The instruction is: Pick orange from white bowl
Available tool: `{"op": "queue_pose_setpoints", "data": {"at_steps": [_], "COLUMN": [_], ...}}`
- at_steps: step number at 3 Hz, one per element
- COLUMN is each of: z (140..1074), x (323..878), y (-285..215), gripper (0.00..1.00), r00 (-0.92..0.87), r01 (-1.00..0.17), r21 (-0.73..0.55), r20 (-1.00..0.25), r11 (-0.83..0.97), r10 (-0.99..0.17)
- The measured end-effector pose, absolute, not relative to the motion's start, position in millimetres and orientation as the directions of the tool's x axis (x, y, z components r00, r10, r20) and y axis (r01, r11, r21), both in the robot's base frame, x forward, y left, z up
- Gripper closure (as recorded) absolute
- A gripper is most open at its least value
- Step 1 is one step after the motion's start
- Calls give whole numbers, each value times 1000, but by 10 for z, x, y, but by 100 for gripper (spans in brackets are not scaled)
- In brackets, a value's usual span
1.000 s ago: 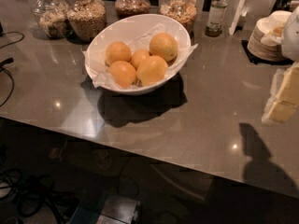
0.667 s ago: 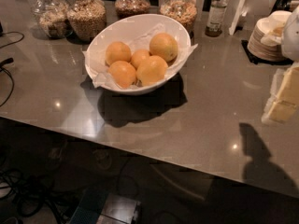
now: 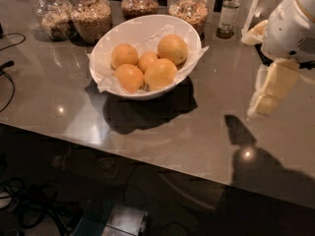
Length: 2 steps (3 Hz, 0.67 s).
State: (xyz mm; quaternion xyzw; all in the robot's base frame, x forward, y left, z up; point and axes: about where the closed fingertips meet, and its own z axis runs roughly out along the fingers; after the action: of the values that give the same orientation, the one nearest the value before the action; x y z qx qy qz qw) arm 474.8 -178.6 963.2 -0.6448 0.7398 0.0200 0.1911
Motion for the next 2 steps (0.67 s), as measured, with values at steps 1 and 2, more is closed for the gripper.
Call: {"op": "queue_pose_setpoints", "data": {"at_steps": [1,2], "z": [9450,9307], "x": [5029,5345], "y": [-1414,-1021], "gripper": [0,0], "r00": [-7,69], "r01": [-982,-986], "r21": [-174,-166], "r20": [-377,-409], "r11": [78,0], "r10": [-926,-910]}}
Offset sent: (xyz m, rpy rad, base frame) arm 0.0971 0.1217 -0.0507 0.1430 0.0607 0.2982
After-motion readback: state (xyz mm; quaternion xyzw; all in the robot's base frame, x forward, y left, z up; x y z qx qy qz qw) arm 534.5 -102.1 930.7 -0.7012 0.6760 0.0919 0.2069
